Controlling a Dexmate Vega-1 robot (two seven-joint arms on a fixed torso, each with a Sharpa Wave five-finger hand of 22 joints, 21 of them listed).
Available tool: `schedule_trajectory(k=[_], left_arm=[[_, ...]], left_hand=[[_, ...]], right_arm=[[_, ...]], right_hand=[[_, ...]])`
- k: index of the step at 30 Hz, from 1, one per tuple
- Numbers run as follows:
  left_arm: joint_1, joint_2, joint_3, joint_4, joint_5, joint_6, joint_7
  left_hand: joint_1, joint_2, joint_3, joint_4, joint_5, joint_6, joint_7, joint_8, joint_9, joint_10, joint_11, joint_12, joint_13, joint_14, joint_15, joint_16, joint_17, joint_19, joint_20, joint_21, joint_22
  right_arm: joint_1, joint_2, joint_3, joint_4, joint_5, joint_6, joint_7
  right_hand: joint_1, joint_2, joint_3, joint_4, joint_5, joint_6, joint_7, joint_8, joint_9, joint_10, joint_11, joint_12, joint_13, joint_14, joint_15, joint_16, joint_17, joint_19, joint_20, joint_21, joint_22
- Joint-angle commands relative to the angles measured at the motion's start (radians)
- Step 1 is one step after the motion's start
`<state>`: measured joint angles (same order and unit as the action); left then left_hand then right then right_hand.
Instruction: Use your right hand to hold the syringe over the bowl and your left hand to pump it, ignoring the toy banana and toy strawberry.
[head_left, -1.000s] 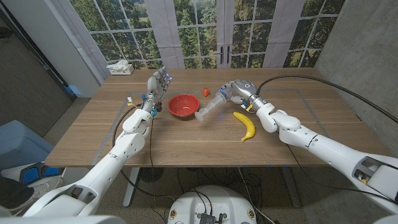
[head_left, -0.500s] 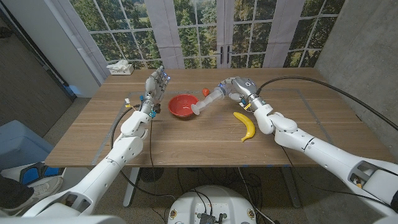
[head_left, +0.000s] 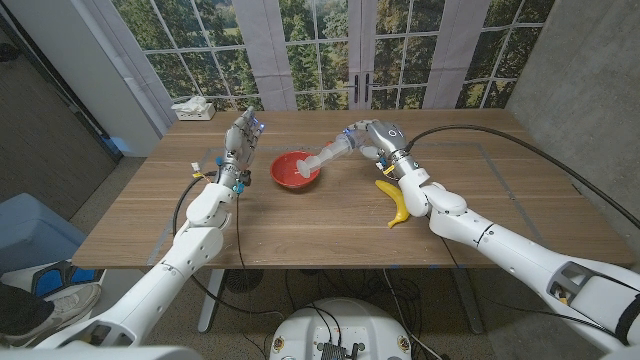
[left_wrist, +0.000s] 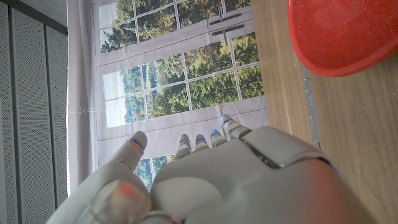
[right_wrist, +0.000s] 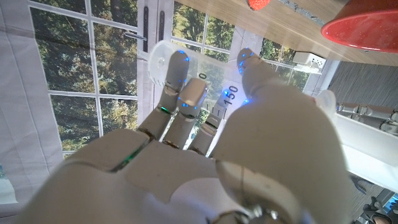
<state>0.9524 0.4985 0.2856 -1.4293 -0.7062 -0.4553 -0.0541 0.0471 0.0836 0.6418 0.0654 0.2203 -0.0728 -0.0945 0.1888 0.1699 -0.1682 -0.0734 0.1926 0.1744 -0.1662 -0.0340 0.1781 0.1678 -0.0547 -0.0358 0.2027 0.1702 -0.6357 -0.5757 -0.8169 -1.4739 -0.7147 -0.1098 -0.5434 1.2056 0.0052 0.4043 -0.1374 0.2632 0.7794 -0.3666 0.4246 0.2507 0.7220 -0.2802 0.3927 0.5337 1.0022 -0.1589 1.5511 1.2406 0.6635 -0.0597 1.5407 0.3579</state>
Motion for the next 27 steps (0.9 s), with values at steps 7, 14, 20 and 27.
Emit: schedule_trajectory(k=[7, 14, 20, 27], left_arm=[[0.052, 0.04, -0.035, -0.018, 0.032, -0.044, 0.04], [0.068, 0.048, -0.046, -0.023, 0.031, -0.058, 0.041], [0.079, 0.05, -0.054, -0.029, 0.033, -0.07, 0.047], [0.094, 0.052, -0.062, -0.036, 0.037, -0.085, 0.051]], left_hand=[[0.012, 0.041, 0.001, -0.009, -0.003, 0.013, -0.003, 0.005, 0.002, 0.003, -0.002, 0.005, 0.001, -0.026, -0.039, 0.002, -0.001, 0.001, -0.048, 0.001, 0.004], [0.013, 0.042, 0.001, -0.011, -0.004, 0.015, -0.003, 0.004, 0.002, 0.004, -0.002, 0.004, 0.001, -0.025, -0.039, 0.002, -0.001, 0.002, -0.049, 0.0, 0.004], [0.013, 0.042, 0.001, -0.013, -0.005, 0.015, -0.003, 0.003, 0.002, 0.005, -0.002, 0.004, 0.001, -0.025, -0.04, 0.001, 0.0, 0.004, -0.048, 0.0, 0.004], [0.014, 0.043, 0.001, -0.017, -0.006, 0.015, -0.005, 0.001, 0.002, 0.005, -0.003, 0.003, 0.001, -0.025, -0.041, 0.0, 0.0, 0.004, -0.049, -0.001, 0.004]], right_arm=[[0.019, 0.108, -0.046, 0.026, 0.019, -0.046, -0.035], [0.021, 0.127, -0.054, 0.027, 0.044, -0.033, -0.043], [0.022, 0.14, -0.059, 0.009, 0.059, -0.04, -0.027], [0.011, 0.146, -0.067, -0.032, 0.05, -0.076, -0.009]], right_hand=[[0.002, 0.012, 0.004, 0.007, 0.004, 0.314, 0.236, 0.003, -0.003, 0.351, 0.103, -0.006, -0.002, 0.006, -0.058, 0.007, 0.003, 0.018, -0.144, 0.001, -0.004], [0.005, 0.011, 0.001, 0.007, 0.003, 0.317, 0.238, 0.001, -0.005, 0.353, 0.102, -0.01, -0.001, 0.008, -0.057, 0.008, 0.003, 0.024, -0.143, 0.0, -0.011], [0.008, 0.014, -0.001, 0.007, 0.002, 0.32, 0.24, 0.0, -0.007, 0.357, 0.103, -0.019, -0.008, 0.011, -0.057, 0.008, 0.003, 0.028, -0.143, -0.001, -0.021], [0.007, 0.014, -0.006, 0.01, -0.001, 0.324, 0.24, -0.003, -0.01, 0.369, 0.106, -0.029, -0.019, 0.012, -0.057, 0.007, 0.003, 0.031, -0.137, 0.0, -0.031]])
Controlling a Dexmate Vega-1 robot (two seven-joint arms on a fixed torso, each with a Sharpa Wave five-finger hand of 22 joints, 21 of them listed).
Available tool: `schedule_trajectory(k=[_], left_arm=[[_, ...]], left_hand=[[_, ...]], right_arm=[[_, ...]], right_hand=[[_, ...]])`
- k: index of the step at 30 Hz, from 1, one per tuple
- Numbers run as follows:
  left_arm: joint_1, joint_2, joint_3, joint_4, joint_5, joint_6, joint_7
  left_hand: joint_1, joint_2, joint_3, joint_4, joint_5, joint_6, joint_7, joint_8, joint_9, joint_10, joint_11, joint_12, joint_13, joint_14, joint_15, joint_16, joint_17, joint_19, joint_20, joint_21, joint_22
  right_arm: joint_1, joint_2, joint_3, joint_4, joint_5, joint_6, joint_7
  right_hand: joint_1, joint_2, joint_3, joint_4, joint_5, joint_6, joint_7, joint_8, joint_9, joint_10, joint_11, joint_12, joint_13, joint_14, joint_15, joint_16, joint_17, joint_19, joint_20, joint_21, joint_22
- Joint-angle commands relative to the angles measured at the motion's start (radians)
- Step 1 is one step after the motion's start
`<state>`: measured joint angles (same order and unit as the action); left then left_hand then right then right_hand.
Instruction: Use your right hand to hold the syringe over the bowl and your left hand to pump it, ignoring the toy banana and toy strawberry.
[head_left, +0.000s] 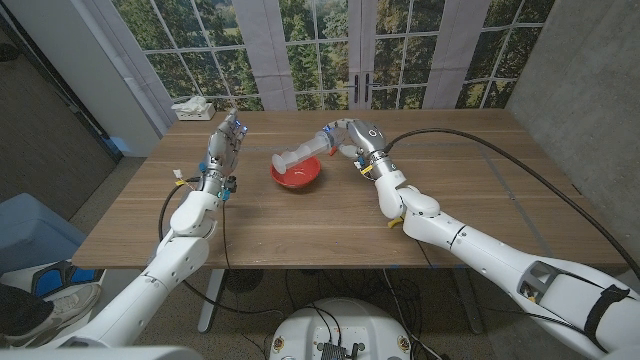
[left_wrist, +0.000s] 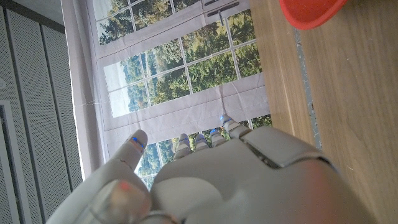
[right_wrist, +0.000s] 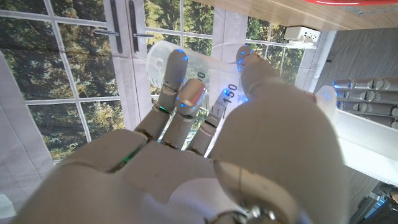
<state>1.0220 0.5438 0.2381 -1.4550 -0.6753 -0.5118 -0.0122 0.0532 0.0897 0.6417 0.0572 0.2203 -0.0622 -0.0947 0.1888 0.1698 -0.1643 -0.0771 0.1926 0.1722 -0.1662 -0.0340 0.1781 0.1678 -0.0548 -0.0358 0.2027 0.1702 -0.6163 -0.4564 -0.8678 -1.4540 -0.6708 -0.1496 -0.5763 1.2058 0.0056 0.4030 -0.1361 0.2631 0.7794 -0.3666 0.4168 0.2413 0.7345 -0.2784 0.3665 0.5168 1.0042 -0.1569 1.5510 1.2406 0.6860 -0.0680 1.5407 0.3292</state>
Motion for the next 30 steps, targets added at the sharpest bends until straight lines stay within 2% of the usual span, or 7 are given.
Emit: schedule_trajectory(k=[1, 4, 5, 10, 13, 29, 30], left_arm=[[0.026, 0.008, -0.015, -0.01, 0.005, -0.032, 0.005], [0.035, 0.008, -0.019, -0.016, 0.012, -0.041, 0.013], [0.04, 0.009, -0.021, -0.019, 0.015, -0.045, 0.015], [0.066, 0.007, -0.03, -0.038, 0.071, -0.076, 0.066], [0.087, 0.004, -0.038, -0.054, 0.139, -0.091, 0.132], [0.142, -0.003, -0.076, -0.082, 0.23, -0.152, 0.208], [0.15, -0.01, -0.084, -0.093, 0.266, -0.145, 0.248]], left_hand=[[0.008, 0.036, 0.001, -0.009, -0.006, 0.005, -0.006, 0.001, 0.002, 0.001, 0.001, 0.003, 0.004, -0.025, -0.041, 0.0, 0.0, 0.004, -0.05, -0.001, 0.004], [0.007, 0.028, -0.002, -0.014, -0.008, 0.006, -0.009, 0.0, 0.002, 0.001, -0.001, 0.002, 0.004, -0.026, -0.04, -0.001, 0.0, 0.003, -0.052, -0.002, 0.004], [0.007, 0.027, -0.003, -0.015, -0.009, 0.006, -0.01, 0.0, 0.002, 0.001, -0.001, 0.001, 0.004, -0.027, -0.04, -0.001, -0.001, 0.003, -0.052, -0.002, 0.004], [0.008, 0.017, -0.008, -0.023, -0.012, 0.01, -0.013, 0.001, 0.002, 0.003, -0.002, 0.001, 0.004, -0.023, -0.042, -0.001, -0.001, 0.003, -0.052, -0.003, 0.004], [0.009, 0.013, -0.01, -0.031, -0.014, 0.022, -0.02, 0.004, 0.002, 0.011, -0.006, 0.004, 0.004, -0.02, -0.041, 0.0, -0.001, 0.004, -0.051, -0.004, 0.003], [0.012, 0.007, -0.014, -0.047, -0.018, 0.039, -0.028, 0.005, 0.002, 0.022, -0.006, 0.004, 0.003, -0.012, -0.043, 0.0, -0.001, 0.008, -0.049, -0.004, 0.003], [0.012, 0.007, -0.014, -0.047, -0.018, 0.04, -0.028, 0.005, 0.002, 0.022, -0.006, 0.004, 0.003, -0.012, -0.043, 0.0, -0.001, 0.007, -0.049, -0.004, 0.003]], right_arm=[[-0.013, 0.033, -0.013, -0.057, 0.012, -0.046, 0.025], [-0.023, 0.05, -0.009, -0.067, 0.023, -0.066, 0.019], [-0.024, 0.057, -0.012, -0.078, 0.016, -0.097, 0.031], [-0.015, 0.066, -0.018, -0.072, 0.035, -0.079, 0.04], [-0.007, 0.07, -0.025, -0.061, 0.042, -0.056, 0.034], [-0.002, 0.132, -0.042, -0.067, 0.078, -0.108, 0.056], [-0.008, 0.14, -0.04, -0.072, 0.083, -0.121, 0.055]], right_hand=[[0.007, 0.013, -0.006, 0.008, -0.001, 0.326, 0.241, 0.005, -0.001, 0.36, 0.106, -0.005, -0.005, 0.011, -0.059, 0.007, 0.003, 0.01, -0.127, -0.001, -0.005], [0.008, 0.014, -0.007, 0.008, -0.002, 0.327, 0.244, 0.003, -0.002, 0.361, 0.109, -0.009, -0.008, 0.011, -0.059, 0.006, 0.003, 0.01, -0.125, 0.0, -0.008], [0.009, 0.014, -0.008, 0.008, -0.002, 0.327, 0.244, 0.003, -0.003, 0.362, 0.11, -0.009, -0.007, 0.011, -0.059, 0.006, 0.003, 0.01, -0.125, 0.003, -0.006], [0.01, 0.014, -0.01, 0.009, -0.004, 0.327, 0.245, 0.0, -0.004, 0.364, 0.108, -0.011, -0.003, 0.01, -0.059, 0.006, 0.003, 0.007, -0.123, 0.005, -0.007], [0.011, 0.015, -0.011, 0.008, -0.004, 0.33, 0.246, 0.0, -0.005, 0.368, 0.113, -0.012, -0.002, 0.01, -0.059, 0.006, 0.003, 0.009, -0.123, 0.005, -0.011], [0.019, 0.017, -0.019, 0.007, -0.008, 0.335, 0.255, -0.008, -0.01, 0.379, 0.117, -0.021, 0.003, 0.011, -0.059, 0.005, 0.002, 0.017, -0.119, 0.011, -0.023], [0.019, 0.018, -0.019, 0.007, -0.008, 0.336, 0.256, -0.009, -0.01, 0.379, 0.117, -0.022, 0.004, 0.011, -0.059, 0.005, 0.002, 0.017, -0.117, 0.012, -0.022]])
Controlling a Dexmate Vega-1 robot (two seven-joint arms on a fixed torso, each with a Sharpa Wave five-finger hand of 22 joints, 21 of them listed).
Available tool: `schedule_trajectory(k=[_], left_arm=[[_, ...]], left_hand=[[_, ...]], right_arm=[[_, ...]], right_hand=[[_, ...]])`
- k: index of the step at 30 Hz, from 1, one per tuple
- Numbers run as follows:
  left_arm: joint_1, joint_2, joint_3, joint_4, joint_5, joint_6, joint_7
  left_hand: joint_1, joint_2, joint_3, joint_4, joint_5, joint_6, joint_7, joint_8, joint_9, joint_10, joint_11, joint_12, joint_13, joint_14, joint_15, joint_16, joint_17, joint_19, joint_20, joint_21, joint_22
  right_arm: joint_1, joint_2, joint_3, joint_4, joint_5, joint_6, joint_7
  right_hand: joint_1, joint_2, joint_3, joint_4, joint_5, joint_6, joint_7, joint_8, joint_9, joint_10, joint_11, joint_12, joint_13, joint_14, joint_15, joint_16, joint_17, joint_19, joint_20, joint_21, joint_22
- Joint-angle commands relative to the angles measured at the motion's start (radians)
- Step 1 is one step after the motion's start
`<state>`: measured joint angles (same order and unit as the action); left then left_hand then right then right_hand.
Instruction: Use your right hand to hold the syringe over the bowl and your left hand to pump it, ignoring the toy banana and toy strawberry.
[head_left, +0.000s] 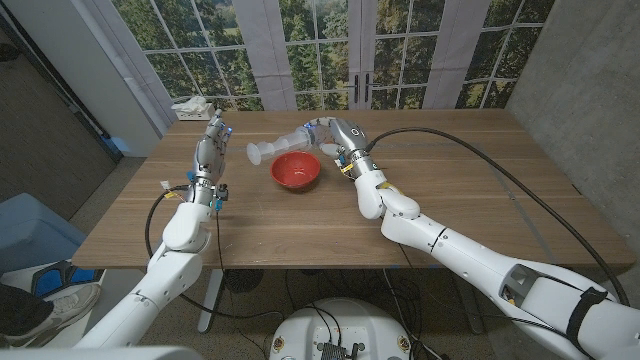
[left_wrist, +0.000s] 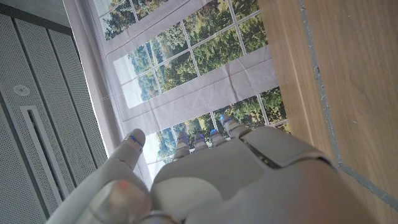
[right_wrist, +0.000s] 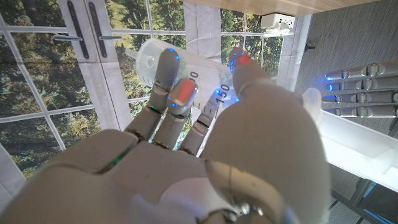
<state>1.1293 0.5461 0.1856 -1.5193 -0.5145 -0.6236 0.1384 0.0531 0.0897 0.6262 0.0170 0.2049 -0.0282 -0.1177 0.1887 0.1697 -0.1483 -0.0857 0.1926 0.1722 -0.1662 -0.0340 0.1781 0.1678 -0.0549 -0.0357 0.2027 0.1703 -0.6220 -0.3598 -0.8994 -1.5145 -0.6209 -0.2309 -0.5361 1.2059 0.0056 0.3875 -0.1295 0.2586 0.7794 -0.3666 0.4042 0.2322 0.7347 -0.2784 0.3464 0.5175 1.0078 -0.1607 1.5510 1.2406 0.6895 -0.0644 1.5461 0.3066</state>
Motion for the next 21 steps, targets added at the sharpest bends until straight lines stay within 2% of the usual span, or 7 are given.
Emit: schedule_trajectory(k=[1, 2, 8, 11, 16, 21], left_arm=[[0.051, -0.022, -0.04, -0.039, 0.149, -0.024, 0.143], [0.06, -0.013, -0.042, -0.055, 0.155, -0.002, 0.148], [0.065, -0.018, -0.047, -0.048, 0.154, -0.029, 0.141], [0.077, -0.03, -0.061, -0.063, 0.185, -0.028, 0.179], [0.089, -0.028, -0.074, -0.073, 0.202, -0.036, 0.186], [0.109, -0.063, -0.095, -0.1, 0.248, -0.024, 0.257]], left_hand=[[0.012, 0.007, 0.001, -0.008, -0.003, 0.006, -0.005, 0.005, 0.002, 0.006, 0.003, 0.004, 0.003, -0.012, -0.043, 0.0, -0.001, 0.008, -0.049, -0.005, 0.003], [0.012, 0.006, 0.001, -0.009, -0.003, 0.008, -0.007, 0.005, 0.002, 0.009, 0.001, 0.005, 0.003, -0.011, -0.044, 0.0, -0.001, 0.009, -0.049, -0.004, 0.003], [0.013, 0.006, 0.0, -0.014, -0.004, 0.014, -0.01, 0.005, 0.002, 0.014, 0.003, 0.005, 0.003, -0.01, -0.047, 0.0, -0.001, 0.012, -0.051, -0.004, 0.003], [0.013, 0.006, 0.0, -0.016, -0.004, 0.015, -0.011, 0.005, 0.002, 0.014, 0.003, 0.005, 0.003, -0.01, -0.048, -0.001, -0.001, 0.012, -0.05, -0.004, 0.003], [0.013, 0.004, -0.001, -0.02, -0.005, 0.016, -0.014, 0.003, 0.002, 0.014, 0.002, 0.003, 0.003, -0.01, -0.051, -0.001, -0.001, 0.013, -0.053, -0.004, 0.003], [0.013, 0.002, -0.003, -0.024, -0.006, 0.019, -0.015, 0.003, 0.002, 0.005, 0.001, -0.001, 0.003, -0.01, -0.05, -0.002, -0.001, 0.014, -0.051, -0.004, 0.003]], right_arm=[[-0.002, 0.041, -0.011, -0.01, 0.035, -0.025, 0.007], [-0.005, 0.045, -0.015, -0.016, 0.028, -0.039, 0.003], [-0.026, 0.066, -0.017, -0.046, 0.042, -0.064, -0.01], [-0.034, 0.065, -0.015, -0.073, 0.06, -0.071, 0.01], [-0.046, 0.062, -0.019, -0.106, 0.067, -0.085, 0.025], [-0.056, 0.055, -0.018, -0.135, 0.089, -0.082, 0.052]], right_hand=[[0.021, 0.018, -0.004, -0.001, -0.004, 0.339, 0.258, 0.005, -0.001, 0.381, 0.118, -0.002, 0.003, 0.009, -0.055, 0.005, 0.002, 0.021, -0.119, 0.008, -0.003], [0.023, 0.019, -0.004, -0.001, -0.004, 0.34, 0.257, 0.004, -0.002, 0.384, 0.12, -0.003, 0.002, 0.01, -0.055, 0.006, 0.002, 0.021, -0.117, 0.007, -0.006], [0.026, 0.02, -0.007, -0.002, -0.005, 0.34, 0.258, 0.0, -0.004, 0.388, 0.124, -0.008, 0.002, 0.014, -0.055, 0.006, 0.002, 0.019, -0.114, 0.008, -0.01], [0.029, 0.021, -0.009, -0.003, -0.006, 0.346, 0.261, 0.0, -0.005, 0.391, 0.125, -0.011, 0.002, 0.017, -0.055, 0.006, 0.002, 0.026, -0.11, 0.012, -0.012], [0.032, 0.022, -0.012, -0.004, -0.007, 0.35, 0.263, -0.003, -0.007, 0.393, 0.126, -0.017, 0.0, 0.02, -0.055, 0.006, 0.002, 0.032, -0.107, 0.014, -0.018], [0.034, 0.022, -0.014, -0.005, -0.008, 0.351, 0.265, -0.005, -0.008, 0.399, 0.126, -0.018, 0.001, 0.021, -0.054, 0.006, 0.002, 0.031, -0.107, 0.013, -0.021]])
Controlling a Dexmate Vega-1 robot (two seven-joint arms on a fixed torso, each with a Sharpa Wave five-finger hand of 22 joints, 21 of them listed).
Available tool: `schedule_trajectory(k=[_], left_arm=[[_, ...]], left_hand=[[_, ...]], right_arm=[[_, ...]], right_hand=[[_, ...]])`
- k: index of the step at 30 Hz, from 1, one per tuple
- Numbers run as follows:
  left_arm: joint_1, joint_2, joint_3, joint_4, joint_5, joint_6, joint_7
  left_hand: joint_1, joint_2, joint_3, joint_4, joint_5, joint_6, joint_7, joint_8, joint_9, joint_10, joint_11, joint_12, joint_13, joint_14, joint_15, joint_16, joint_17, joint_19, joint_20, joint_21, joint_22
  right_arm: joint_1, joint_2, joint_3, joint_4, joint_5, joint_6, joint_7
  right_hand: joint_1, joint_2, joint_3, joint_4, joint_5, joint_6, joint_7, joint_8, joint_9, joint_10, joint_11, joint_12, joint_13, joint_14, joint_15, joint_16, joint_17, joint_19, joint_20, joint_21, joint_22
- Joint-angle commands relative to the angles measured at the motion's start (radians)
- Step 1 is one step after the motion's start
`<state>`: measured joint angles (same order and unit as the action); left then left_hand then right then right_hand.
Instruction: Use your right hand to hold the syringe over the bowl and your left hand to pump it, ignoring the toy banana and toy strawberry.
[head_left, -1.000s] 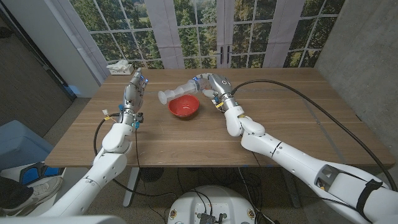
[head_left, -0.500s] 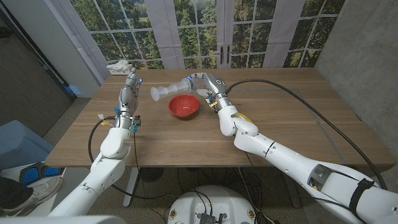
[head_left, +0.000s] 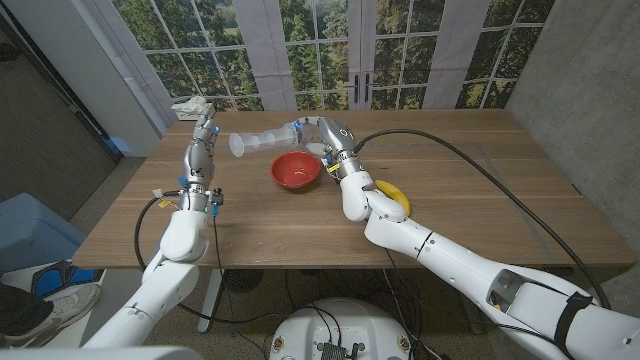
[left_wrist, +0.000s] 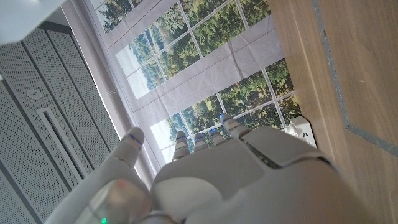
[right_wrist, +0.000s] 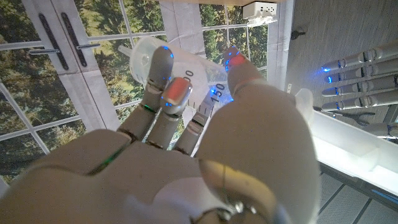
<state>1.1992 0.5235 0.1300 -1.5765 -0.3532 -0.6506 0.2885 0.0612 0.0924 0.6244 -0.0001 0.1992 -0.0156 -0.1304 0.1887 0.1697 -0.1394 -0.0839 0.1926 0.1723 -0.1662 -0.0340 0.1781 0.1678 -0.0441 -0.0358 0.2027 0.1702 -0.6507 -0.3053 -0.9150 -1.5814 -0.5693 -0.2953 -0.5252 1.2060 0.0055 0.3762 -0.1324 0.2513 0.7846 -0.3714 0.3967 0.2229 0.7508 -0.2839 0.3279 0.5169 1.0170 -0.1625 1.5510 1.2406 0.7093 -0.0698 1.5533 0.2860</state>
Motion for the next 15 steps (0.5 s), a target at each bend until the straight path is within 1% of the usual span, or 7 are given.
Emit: schedule_trajectory(k=[1, 3, 5, 8, 10, 13, 15], left_arm=[[0.043, -0.037, -0.042, -0.049, 0.095, 0.011, 0.11], [0.047, -0.04, -0.045, -0.057, 0.093, 0.016, 0.113], [0.049, -0.041, -0.048, -0.061, 0.099, 0.015, 0.115], [0.052, -0.043, -0.052, -0.069, 0.106, 0.01, 0.115], [0.051, -0.052, -0.056, -0.071, 0.125, -0.002, 0.127], [0.06, -0.056, -0.064, -0.091, 0.158, 0.0, 0.142], [0.07, -0.047, -0.068, -0.109, 0.167, 0.008, 0.135]], left_hand=[[0.005, 0.0, -0.001, -0.009, -0.001, 0.011, -0.001, 0.004, 0.002, -0.004, 0.0, -0.001, 0.003, -0.009, -0.051, -0.002, -0.001, 0.005, -0.051, -0.004, 0.003], [0.005, -0.001, -0.001, -0.01, -0.001, 0.013, 0.0, 0.004, 0.002, -0.004, 0.0, -0.001, 0.003, -0.009, -0.052, -0.002, -0.001, 0.007, -0.052, -0.004, 0.003], [0.005, -0.001, -0.002, -0.011, -0.001, 0.013, -0.001, 0.004, 0.002, -0.003, -0.001, -0.001, 0.003, -0.008, -0.053, -0.002, -0.001, 0.007, -0.052, -0.004, 0.003], [0.005, -0.002, -0.002, -0.012, -0.001, 0.013, -0.004, 0.003, 0.002, -0.003, -0.001, -0.001, 0.003, -0.008, -0.053, -0.002, -0.001, 0.008, -0.051, -0.004, 0.003], [0.004, -0.002, -0.003, -0.014, -0.002, 0.013, -0.005, 0.002, 0.002, -0.007, -0.002, -0.003, 0.003, -0.008, -0.053, -0.002, -0.001, 0.01, -0.051, -0.003, 0.003], [0.004, -0.002, -0.003, -0.017, -0.002, 0.008, -0.011, -0.001, 0.002, -0.016, -0.001, -0.006, 0.003, -0.006, -0.053, -0.001, 0.0, 0.016, -0.045, -0.002, 0.003], [0.004, -0.002, -0.004, -0.018, -0.002, 0.006, -0.013, -0.003, 0.002, -0.019, -0.002, -0.007, 0.003, -0.005, -0.053, -0.001, 0.0, 0.017, -0.045, -0.001, 0.003]], right_arm=[[-0.029, 0.001, -0.004, -0.067, 0.034, -0.015, 0.033], [-0.024, -0.004, -0.019, -0.061, 0.006, -0.013, 0.019], [-0.029, -0.006, -0.011, -0.081, 0.031, -0.022, 0.055], [-0.039, -0.012, -0.011, -0.096, 0.032, -0.017, 0.053], [-0.041, -0.024, -0.01, -0.125, 0.039, -0.03, 0.088], [-0.048, -0.031, -0.011, -0.141, 0.036, -0.028, 0.094], [-0.051, -0.03, -0.008, -0.141, 0.044, -0.015, 0.093]], right_hand=[[0.035, 0.022, -0.003, -0.002, 0.0, 0.346, 0.271, 0.002, 0.001, 0.383, 0.131, 0.001, 0.002, 0.013, -0.053, 0.006, 0.002, 0.012, -0.1, 0.007, -0.001], [0.037, 0.023, -0.003, -0.003, -0.001, 0.345, 0.273, 0.0, 0.001, 0.383, 0.134, -0.002, 0.002, 0.014, -0.053, 0.006, 0.002, 0.012, -0.097, 0.006, -0.005], [0.038, 0.024, -0.004, -0.003, -0.001, 0.347, 0.273, -0.001, 0.0, 0.384, 0.134, -0.004, 0.001, 0.014, -0.052, 0.006, 0.002, 0.013, -0.097, 0.006, -0.008], [0.04, 0.025, -0.006, -0.004, -0.002, 0.348, 0.275, -0.003, -0.001, 0.385, 0.134, -0.008, 0.001, 0.016, -0.053, 0.005, 0.002, 0.021, -0.097, 0.007, -0.012], [0.042, 0.026, -0.006, -0.005, -0.002, 0.349, 0.277, -0.004, -0.001, 0.387, 0.135, -0.009, 0.0, 0.017, -0.053, 0.006, 0.002, 0.025, -0.096, 0.01, -0.012], [0.045, 0.027, -0.007, -0.006, -0.003, 0.351, 0.279, -0.005, -0.002, 0.391, 0.138, -0.01, -0.001, 0.021, -0.053, 0.006, 0.002, 0.035, -0.097, 0.014, -0.012], [0.05, 0.027, -0.007, -0.008, -0.003, 0.355, 0.28, -0.006, -0.003, 0.396, 0.139, -0.014, -0.005, 0.027, -0.054, 0.008, 0.002, 0.04, -0.095, 0.014, -0.014]])
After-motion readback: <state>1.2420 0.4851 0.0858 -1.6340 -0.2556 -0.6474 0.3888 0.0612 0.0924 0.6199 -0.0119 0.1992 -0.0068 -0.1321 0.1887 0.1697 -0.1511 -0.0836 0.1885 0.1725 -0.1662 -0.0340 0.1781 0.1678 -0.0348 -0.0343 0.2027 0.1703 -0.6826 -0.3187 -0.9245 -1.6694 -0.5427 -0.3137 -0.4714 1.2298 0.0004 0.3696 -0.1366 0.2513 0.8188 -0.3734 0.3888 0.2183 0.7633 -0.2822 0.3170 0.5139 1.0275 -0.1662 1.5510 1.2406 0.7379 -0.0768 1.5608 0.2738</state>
